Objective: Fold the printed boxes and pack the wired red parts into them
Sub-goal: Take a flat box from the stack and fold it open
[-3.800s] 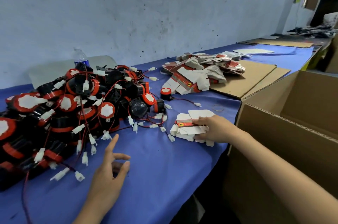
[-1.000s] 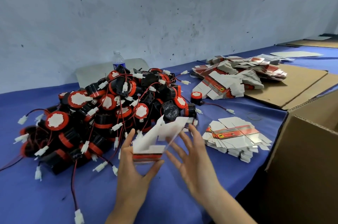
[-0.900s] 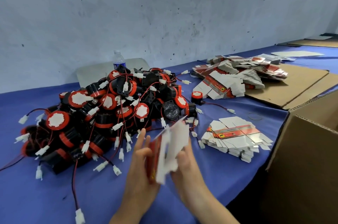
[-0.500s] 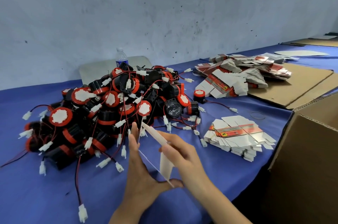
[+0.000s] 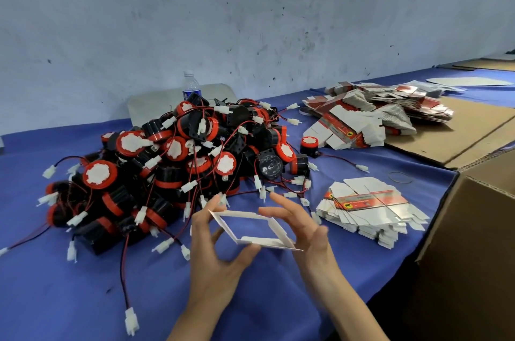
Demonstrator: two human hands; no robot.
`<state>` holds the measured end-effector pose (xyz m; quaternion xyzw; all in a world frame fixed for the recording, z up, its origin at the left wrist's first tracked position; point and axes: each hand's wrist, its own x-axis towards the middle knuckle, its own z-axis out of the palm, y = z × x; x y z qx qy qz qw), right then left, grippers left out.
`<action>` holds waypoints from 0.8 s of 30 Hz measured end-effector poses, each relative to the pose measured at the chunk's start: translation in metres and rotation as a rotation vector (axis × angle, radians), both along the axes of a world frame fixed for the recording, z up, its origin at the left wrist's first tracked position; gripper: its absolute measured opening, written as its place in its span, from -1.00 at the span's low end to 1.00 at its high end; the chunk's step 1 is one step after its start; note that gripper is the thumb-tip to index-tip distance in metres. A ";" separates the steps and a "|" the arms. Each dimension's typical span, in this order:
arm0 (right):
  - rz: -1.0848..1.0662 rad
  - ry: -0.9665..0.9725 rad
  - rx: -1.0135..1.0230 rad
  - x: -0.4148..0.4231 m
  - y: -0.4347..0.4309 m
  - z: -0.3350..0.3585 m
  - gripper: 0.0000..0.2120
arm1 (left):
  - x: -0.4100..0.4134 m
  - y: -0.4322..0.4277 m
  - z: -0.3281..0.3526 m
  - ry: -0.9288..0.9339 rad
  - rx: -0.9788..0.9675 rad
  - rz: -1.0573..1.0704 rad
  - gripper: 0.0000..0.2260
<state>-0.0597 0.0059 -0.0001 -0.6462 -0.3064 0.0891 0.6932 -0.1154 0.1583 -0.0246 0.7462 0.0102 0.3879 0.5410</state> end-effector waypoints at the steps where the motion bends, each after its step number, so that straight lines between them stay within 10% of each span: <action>1: -0.021 -0.024 0.009 -0.004 0.003 -0.003 -0.14 | 0.000 -0.001 0.000 0.007 -0.012 -0.016 -0.37; 6: -0.208 -0.077 0.161 -0.012 0.019 -0.008 -0.03 | -0.002 -0.006 0.006 0.020 0.041 -0.070 -0.33; 14: -0.390 -0.095 0.240 -0.014 0.034 -0.014 -0.66 | -0.003 -0.005 0.004 0.056 0.048 -0.014 -0.60; 24: -0.434 -0.836 -0.021 -0.017 0.029 -0.020 -0.59 | -0.006 -0.003 0.005 0.039 -0.477 -0.084 -0.76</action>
